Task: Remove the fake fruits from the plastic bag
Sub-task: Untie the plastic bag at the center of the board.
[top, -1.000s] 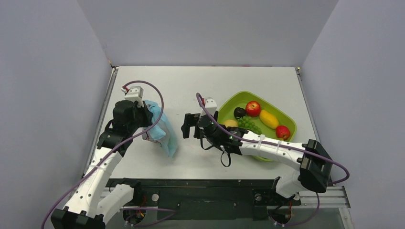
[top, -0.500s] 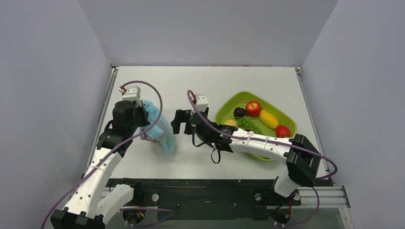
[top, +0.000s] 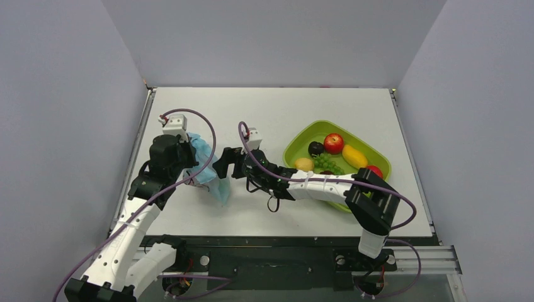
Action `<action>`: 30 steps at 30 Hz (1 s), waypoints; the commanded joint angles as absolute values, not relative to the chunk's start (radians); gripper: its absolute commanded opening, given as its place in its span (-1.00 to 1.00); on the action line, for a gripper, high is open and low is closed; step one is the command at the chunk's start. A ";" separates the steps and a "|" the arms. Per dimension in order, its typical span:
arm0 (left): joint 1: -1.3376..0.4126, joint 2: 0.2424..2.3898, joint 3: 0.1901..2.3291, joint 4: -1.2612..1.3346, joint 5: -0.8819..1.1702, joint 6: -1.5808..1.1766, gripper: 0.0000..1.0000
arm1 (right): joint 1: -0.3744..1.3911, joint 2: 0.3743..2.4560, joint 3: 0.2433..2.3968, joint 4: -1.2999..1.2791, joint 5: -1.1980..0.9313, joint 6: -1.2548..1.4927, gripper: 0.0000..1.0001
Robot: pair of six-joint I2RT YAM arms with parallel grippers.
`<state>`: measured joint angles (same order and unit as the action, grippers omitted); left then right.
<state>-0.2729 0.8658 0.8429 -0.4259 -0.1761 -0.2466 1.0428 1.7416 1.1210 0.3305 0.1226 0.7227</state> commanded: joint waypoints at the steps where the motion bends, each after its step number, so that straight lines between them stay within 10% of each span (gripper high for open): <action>1: -0.282 0.833 0.843 -0.339 -0.186 -0.226 -1.00 | 1.048 1.773 1.151 0.449 0.195 0.732 0.65; 17: -0.361 0.770 0.812 -0.306 -0.144 -0.186 -1.00 | 1.064 1.836 1.172 0.652 -0.104 0.612 0.52; 24: -0.381 0.732 0.803 -0.270 -0.069 -0.207 -0.30 | 1.047 1.821 1.133 0.620 -0.038 0.548 -0.99; 30: -0.366 0.763 0.923 -0.377 -0.204 -0.308 -0.06 | 1.043 1.730 1.034 0.573 -0.040 0.381 -1.00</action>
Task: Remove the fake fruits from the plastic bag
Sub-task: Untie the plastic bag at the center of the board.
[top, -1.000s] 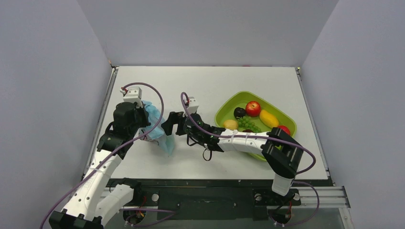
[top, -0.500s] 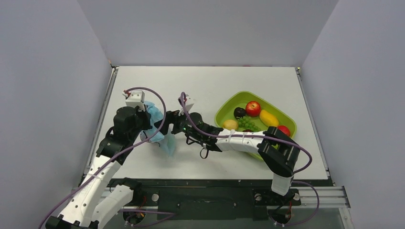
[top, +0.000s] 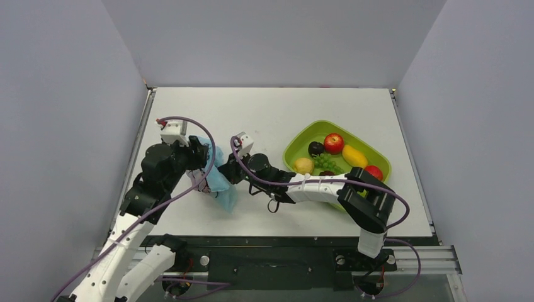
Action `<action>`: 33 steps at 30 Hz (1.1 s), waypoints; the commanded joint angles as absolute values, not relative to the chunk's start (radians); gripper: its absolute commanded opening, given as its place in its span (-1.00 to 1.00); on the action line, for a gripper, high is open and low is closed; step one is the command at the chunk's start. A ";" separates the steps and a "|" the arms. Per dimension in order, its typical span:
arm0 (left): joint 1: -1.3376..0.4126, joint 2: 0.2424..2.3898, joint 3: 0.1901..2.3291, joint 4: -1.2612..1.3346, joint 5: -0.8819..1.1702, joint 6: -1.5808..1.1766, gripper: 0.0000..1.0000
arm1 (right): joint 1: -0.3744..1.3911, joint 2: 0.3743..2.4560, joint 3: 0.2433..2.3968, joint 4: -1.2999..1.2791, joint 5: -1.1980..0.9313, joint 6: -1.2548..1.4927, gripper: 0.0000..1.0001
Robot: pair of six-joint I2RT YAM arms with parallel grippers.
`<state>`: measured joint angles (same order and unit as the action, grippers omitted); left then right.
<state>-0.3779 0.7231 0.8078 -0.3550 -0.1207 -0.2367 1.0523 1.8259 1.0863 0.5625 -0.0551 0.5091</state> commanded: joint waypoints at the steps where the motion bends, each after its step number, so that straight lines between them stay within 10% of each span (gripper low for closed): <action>1: -0.352 0.783 0.968 -0.422 -0.211 -0.322 -0.03 | 1.040 1.722 1.026 0.560 -0.038 0.348 -1.00; 18: -0.200 1.074 0.913 -0.356 0.191 -0.239 0.00 | 0.970 1.689 1.087 0.385 -0.205 0.207 -1.00; 23: -0.227 1.135 0.926 -0.387 0.264 -0.233 -0.43 | 0.960 1.668 1.154 0.245 -0.033 0.255 -0.88; 28: -0.303 1.154 0.940 -0.427 0.275 -0.205 -0.80 | 0.968 1.609 1.204 0.063 0.107 0.350 -0.22; 33: -0.336 1.107 0.929 -0.427 0.220 -0.188 -1.00 | 0.961 1.519 1.176 0.010 0.122 0.437 -0.01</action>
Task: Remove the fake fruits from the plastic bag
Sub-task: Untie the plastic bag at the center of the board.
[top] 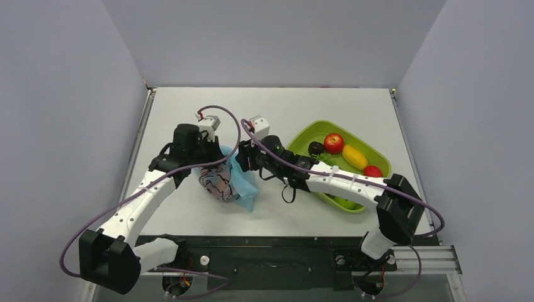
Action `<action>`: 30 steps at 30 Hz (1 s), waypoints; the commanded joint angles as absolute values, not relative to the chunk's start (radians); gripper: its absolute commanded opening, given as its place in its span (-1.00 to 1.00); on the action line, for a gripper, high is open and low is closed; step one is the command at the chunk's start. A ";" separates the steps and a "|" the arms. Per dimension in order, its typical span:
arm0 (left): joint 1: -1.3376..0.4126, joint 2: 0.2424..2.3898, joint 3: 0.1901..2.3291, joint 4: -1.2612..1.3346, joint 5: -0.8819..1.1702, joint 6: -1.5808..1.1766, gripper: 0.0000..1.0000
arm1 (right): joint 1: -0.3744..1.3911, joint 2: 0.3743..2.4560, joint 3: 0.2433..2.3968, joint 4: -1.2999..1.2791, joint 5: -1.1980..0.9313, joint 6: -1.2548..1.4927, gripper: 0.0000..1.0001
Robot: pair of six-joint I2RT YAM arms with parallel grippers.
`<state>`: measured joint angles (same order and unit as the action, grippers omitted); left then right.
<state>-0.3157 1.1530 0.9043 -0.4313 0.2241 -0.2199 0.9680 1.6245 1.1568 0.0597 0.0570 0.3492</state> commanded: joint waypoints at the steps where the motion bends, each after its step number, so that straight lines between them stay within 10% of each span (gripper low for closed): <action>1: -0.337 1.093 0.927 -0.425 0.218 -0.187 -1.00 | 0.958 1.506 1.149 0.022 0.103 0.444 0.04; 13: -0.379 1.003 0.892 -0.384 0.236 -0.161 -1.00 | 0.955 1.578 1.075 0.350 -0.051 0.595 0.17; 30: -0.385 1.004 0.887 -0.379 0.073 -0.177 -1.00 | 1.007 1.538 0.970 0.364 0.082 0.471 -0.29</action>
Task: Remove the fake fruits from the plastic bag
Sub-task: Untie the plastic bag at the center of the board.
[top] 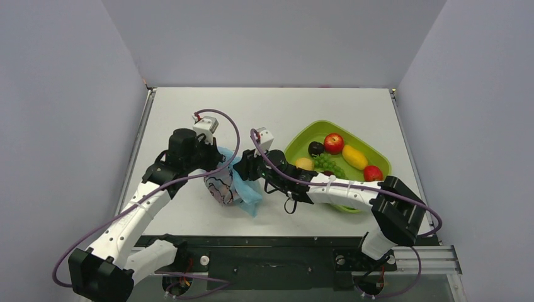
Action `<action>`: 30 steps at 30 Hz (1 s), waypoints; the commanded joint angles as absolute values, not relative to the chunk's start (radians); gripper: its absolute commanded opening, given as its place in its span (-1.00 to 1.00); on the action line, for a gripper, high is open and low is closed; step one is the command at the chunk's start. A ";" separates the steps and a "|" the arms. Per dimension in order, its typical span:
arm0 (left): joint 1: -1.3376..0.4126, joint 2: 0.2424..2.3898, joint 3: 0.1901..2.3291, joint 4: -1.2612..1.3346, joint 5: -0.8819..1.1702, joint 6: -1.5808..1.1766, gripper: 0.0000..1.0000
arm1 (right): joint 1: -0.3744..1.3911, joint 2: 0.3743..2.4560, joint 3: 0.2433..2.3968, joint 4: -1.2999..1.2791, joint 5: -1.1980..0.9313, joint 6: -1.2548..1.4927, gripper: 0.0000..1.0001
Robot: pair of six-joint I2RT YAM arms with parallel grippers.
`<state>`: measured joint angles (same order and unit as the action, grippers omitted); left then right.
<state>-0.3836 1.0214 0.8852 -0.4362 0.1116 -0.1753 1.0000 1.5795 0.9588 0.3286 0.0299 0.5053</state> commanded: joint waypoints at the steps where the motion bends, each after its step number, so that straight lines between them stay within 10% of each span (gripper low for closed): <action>1: -0.385 1.005 0.886 -0.375 0.069 -0.183 -1.00 | 1.006 1.541 0.984 0.359 0.078 0.472 -0.43; 10: -0.387 0.982 0.879 -0.378 -0.097 -0.203 -1.00 | 1.010 1.568 1.038 0.350 0.095 0.497 -1.00; 17: -0.388 0.951 0.883 -0.424 -0.441 -0.227 -1.00 | 1.008 1.528 1.045 0.346 0.186 0.511 -1.00; 27: -0.387 0.906 0.880 -0.418 -0.397 -0.216 -0.99 | 0.995 1.494 0.949 0.400 0.142 0.486 -1.00; 30: -0.387 0.890 0.869 -0.375 -0.241 -0.188 -0.56 | 0.997 1.505 0.956 0.416 0.058 0.456 -1.00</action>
<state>-0.3920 0.9241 0.8719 -0.4408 -0.3660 -0.2199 1.0065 1.5276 0.9573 0.3546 0.1272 0.5011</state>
